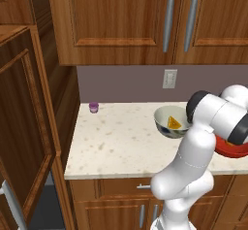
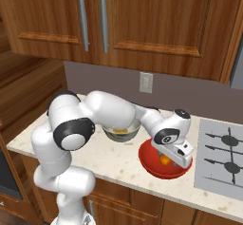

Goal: Pick both bowls and place them on the counter. Then place the tangerine in one bowl and place the cheese in the other bowl.

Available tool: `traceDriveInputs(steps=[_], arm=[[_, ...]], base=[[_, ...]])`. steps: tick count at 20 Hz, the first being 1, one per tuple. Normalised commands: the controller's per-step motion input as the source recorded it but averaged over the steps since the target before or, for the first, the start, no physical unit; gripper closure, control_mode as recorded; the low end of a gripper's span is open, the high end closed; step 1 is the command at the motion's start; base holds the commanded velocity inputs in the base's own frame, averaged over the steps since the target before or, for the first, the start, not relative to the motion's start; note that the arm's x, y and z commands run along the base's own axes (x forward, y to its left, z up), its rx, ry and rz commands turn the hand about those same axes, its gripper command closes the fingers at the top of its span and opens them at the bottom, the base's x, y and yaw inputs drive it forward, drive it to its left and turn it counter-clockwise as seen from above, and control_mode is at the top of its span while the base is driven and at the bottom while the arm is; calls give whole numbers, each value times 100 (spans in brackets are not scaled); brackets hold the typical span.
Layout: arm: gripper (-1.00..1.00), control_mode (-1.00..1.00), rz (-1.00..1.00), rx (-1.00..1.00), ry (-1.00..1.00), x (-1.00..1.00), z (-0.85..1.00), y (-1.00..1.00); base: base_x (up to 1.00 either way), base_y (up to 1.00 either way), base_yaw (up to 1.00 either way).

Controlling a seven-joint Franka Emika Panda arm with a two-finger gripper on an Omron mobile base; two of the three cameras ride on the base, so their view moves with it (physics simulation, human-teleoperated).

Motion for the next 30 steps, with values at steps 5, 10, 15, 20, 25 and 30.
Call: traceDriveInputs(steps=[5, 10, 15, 20, 25, 30], arm=[[-100, -100, 0, 3, 0, -19, 9, 2], [-100, -100, 0, 0, -2, -23, 33, 0], [-100, -100, 0, 0, -2, -26, 28, 17], [-100, -100, 0, 0, 0, -36, 25, 17], [-100, -100, 0, 0, -9, -58, 20, 24], [-100, -100, -1, 0, -16, -53, 20, 33]], base=[[0, 0, 0], [0, 0, 0], [0, 0, 0], [0, 0, 0], [0, 0, 0], [0, 0, 0]])
